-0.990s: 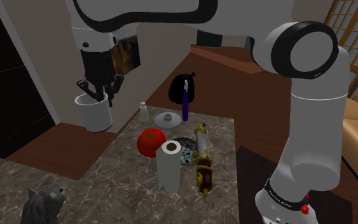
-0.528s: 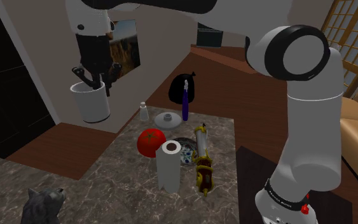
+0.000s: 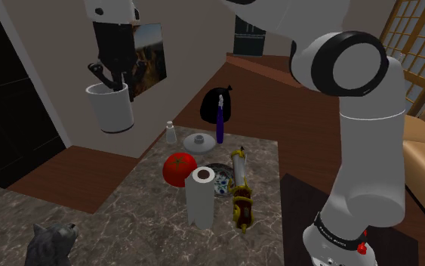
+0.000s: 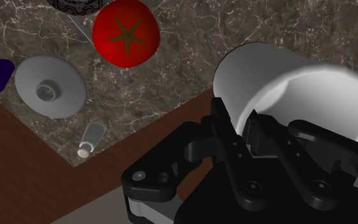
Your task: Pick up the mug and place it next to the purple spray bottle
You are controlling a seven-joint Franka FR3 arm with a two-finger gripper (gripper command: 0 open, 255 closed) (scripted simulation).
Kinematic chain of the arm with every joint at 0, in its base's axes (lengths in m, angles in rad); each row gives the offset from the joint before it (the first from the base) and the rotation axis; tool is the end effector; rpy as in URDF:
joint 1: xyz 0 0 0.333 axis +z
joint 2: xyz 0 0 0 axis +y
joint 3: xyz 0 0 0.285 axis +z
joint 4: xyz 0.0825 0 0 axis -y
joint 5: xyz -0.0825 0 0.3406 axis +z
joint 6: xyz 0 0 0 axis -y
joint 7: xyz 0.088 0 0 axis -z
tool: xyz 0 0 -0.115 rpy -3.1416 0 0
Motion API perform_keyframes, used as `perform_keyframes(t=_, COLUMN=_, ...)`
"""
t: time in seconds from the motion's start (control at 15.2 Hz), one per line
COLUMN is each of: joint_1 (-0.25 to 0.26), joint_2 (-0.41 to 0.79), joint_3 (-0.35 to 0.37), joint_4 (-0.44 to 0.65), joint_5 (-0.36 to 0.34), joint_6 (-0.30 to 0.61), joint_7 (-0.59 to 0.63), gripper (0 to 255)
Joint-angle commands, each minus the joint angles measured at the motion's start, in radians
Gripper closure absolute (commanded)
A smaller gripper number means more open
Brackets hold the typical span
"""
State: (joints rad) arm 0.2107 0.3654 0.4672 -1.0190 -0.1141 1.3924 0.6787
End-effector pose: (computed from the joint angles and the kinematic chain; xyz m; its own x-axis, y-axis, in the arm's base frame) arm 0.4959 0.3012 0.6154 0.9985 -0.0539 0.0007 -0.0538 -0.9964 -0.0652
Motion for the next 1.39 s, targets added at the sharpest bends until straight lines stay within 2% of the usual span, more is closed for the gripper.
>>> perform_keyframes(t=0.0, joint_1=-0.056, joint_2=-0.066, joint_3=-0.006, joint_4=-0.087, joint_5=0.033, joint_6=0.024, joint_7=-0.043, gripper=255)
perform_keyframes(t=0.26, joint_1=-0.157, joint_2=-0.201, joint_3=-0.035, joint_4=-0.261, joint_5=0.102, joint_6=0.071, joint_7=-0.147, gripper=255)
perform_keyframes(t=0.59, joint_1=-0.247, joint_2=-0.328, joint_3=-0.093, joint_4=-0.411, joint_5=0.161, joint_6=0.098, joint_7=-0.283, gripper=255)
perform_keyframes(t=0.92, joint_1=-0.315, joint_2=-0.419, joint_3=-0.162, joint_4=-0.512, joint_5=0.194, joint_6=0.105, joint_7=-0.418, gripper=255)
perform_keyframes(t=1.32, joint_1=-0.384, joint_2=-0.485, joint_3=-0.249, joint_4=-0.585, joint_5=0.205, joint_6=0.102, joint_7=-0.574, gripper=255)
